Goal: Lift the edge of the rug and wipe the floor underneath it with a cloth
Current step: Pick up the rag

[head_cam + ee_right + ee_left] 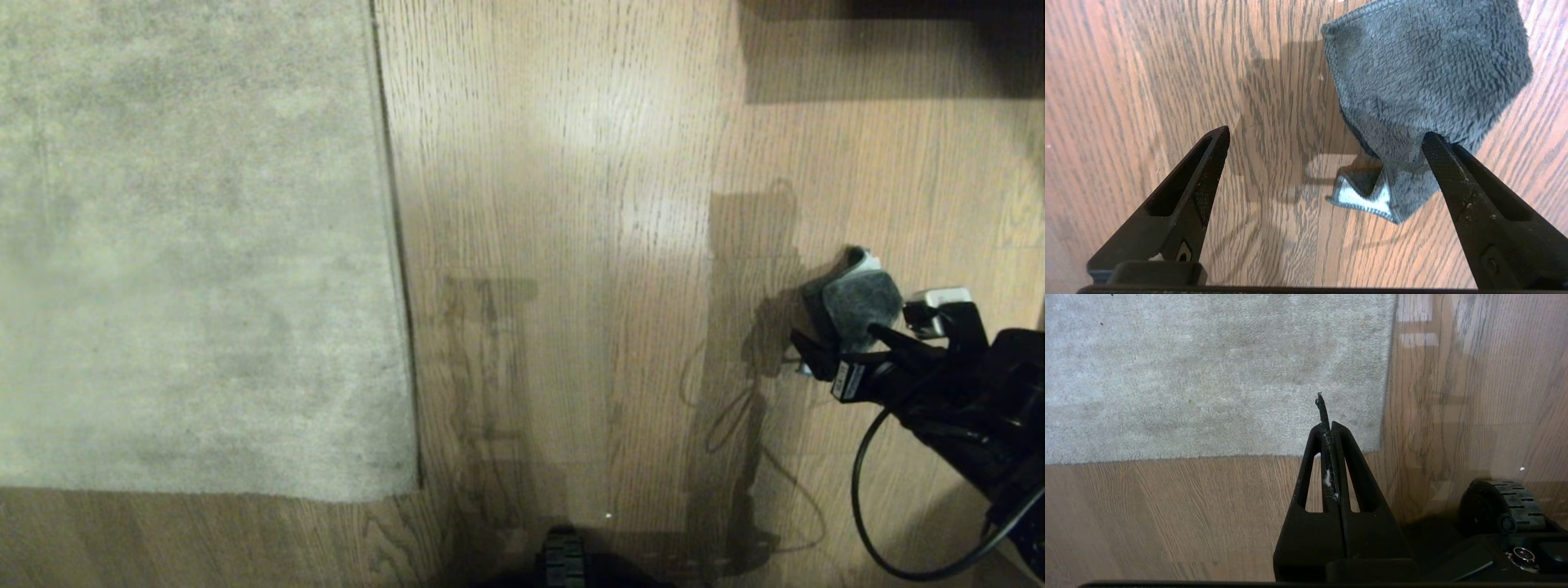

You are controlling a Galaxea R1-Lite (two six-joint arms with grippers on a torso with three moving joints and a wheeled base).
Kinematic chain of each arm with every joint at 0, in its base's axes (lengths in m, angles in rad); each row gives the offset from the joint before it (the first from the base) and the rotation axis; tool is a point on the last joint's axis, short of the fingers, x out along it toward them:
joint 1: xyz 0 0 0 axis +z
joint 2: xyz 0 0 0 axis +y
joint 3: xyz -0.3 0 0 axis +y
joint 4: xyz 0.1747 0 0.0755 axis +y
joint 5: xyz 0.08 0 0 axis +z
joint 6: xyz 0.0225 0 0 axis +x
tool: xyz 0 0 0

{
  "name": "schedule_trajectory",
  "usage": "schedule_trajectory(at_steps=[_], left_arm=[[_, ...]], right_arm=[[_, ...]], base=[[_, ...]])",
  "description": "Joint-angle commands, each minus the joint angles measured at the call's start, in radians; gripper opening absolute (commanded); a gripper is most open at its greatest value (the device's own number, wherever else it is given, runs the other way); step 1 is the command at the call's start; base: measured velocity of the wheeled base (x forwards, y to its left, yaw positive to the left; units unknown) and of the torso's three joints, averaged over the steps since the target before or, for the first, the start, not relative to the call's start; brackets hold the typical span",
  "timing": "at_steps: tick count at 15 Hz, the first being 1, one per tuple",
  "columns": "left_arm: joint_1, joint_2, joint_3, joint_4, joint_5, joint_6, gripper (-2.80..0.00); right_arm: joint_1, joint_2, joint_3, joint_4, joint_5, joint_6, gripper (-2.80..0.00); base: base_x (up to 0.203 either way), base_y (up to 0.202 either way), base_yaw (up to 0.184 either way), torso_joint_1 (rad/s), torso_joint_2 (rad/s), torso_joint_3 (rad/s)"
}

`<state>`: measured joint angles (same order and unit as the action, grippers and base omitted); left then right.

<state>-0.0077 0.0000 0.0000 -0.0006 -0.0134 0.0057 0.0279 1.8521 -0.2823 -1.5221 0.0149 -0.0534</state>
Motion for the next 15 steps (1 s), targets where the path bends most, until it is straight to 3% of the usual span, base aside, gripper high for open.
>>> schedule_trajectory(at_steps=[1, 10, 15], left_arm=[[0.000, 0.000, 0.000, -0.001, 0.000, 0.000, -2.80], [0.000, 0.000, 0.000, -0.001, 0.000, 0.000, -2.80], [0.000, 0.000, 0.000, -0.001, 0.000, 0.000, -2.80]], right_arm=[[-0.002, 0.038, -0.017, -0.044, -0.001, -0.002, 0.00], [-0.052, 0.155, -0.158, -0.045, -0.001, -0.011, 0.00], [-0.052, 0.097, -0.120, -0.036, 0.004, -0.022, 0.00]], base=[[0.000, 0.000, 0.000, 0.000, 0.00, 0.000], [0.000, 0.000, 0.000, 0.000, 0.00, 0.000], [0.000, 0.000, 0.000, 0.000, 0.00, 0.000]])
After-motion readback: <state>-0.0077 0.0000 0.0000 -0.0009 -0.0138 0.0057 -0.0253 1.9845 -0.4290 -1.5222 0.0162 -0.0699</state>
